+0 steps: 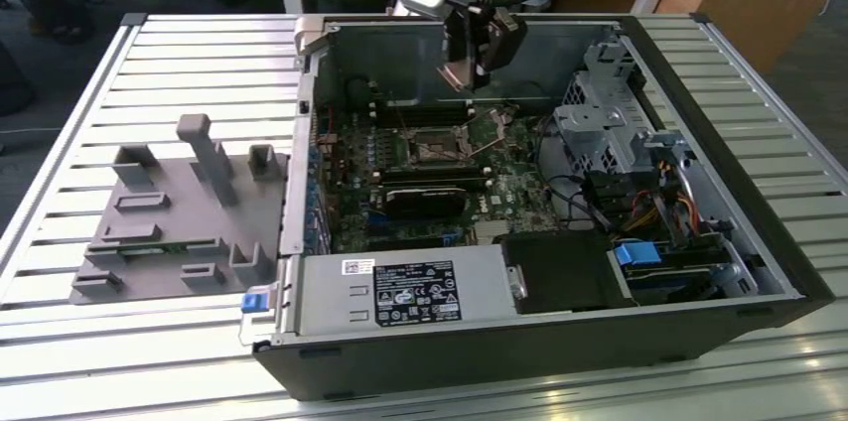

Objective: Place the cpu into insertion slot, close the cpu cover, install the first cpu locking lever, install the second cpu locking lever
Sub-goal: 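Place the cpu into insertion slot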

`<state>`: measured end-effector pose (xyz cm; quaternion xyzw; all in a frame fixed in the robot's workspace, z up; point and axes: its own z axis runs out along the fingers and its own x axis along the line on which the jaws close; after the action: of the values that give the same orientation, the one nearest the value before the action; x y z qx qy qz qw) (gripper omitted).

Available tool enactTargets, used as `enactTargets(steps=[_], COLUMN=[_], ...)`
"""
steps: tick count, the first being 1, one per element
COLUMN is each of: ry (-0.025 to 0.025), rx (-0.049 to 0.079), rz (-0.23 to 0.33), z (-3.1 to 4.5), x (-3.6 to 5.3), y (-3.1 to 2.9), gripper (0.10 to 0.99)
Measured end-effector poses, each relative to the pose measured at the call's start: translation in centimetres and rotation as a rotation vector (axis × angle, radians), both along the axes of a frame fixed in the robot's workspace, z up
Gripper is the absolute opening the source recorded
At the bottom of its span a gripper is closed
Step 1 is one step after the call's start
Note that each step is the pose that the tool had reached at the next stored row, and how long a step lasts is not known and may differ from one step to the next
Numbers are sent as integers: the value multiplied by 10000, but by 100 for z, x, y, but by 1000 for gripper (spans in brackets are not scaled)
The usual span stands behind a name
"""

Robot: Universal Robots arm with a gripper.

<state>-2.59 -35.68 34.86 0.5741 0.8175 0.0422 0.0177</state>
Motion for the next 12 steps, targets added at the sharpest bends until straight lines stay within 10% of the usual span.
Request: enactTargets(steps=[12], ry=[0], rx=[0], rz=[-911], z=[-34], x=[-88], y=[9], gripper=[525])
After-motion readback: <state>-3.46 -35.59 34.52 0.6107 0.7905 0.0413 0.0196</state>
